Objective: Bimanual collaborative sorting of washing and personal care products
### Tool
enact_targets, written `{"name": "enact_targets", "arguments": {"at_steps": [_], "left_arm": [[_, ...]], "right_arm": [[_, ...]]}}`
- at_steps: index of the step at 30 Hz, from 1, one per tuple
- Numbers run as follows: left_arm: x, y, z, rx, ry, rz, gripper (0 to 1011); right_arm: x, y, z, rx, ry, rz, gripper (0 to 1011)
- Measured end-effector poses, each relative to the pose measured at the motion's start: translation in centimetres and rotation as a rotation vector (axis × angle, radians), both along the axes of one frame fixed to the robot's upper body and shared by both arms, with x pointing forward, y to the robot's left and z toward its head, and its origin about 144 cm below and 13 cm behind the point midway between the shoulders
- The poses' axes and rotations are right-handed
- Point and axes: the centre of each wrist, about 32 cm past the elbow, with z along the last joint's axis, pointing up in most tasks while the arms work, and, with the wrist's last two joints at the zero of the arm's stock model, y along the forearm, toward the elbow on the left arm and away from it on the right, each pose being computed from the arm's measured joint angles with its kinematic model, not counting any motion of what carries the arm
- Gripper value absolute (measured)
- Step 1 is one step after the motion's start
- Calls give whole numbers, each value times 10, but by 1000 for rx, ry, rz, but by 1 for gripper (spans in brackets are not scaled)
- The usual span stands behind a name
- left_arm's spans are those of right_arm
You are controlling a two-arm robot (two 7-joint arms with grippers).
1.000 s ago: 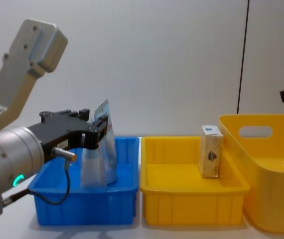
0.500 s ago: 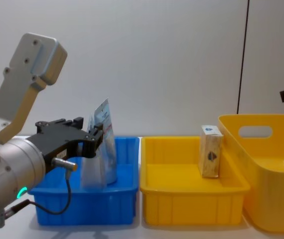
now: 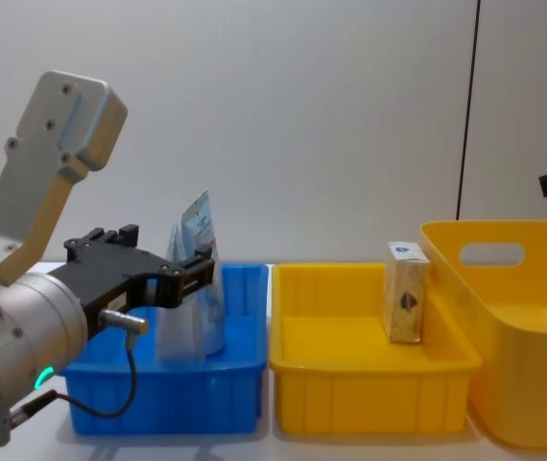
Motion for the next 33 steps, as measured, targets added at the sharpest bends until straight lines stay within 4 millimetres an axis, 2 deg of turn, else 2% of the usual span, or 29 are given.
{"name": "enact_targets", "arguments": {"at_steps": [3, 4, 8, 17, 33], "left_arm": [[0, 0, 0, -1, 0, 2, 868], [0, 0, -1, -1, 0, 3, 937], [0, 0, -1, -2, -1, 5, 1001], [4, 0, 0, 11, 7, -18, 1001], [30, -6, 7, 76, 86, -74, 1001]], "right_arm": [[0, 0, 0, 0, 0, 0, 1004], [0, 0, 0, 0, 0, 0, 1004], [0, 0, 0, 0, 0, 0, 1004], [0, 0, 0, 0, 0, 0, 1003], [0, 0, 0, 0, 0, 0, 1004]]}}
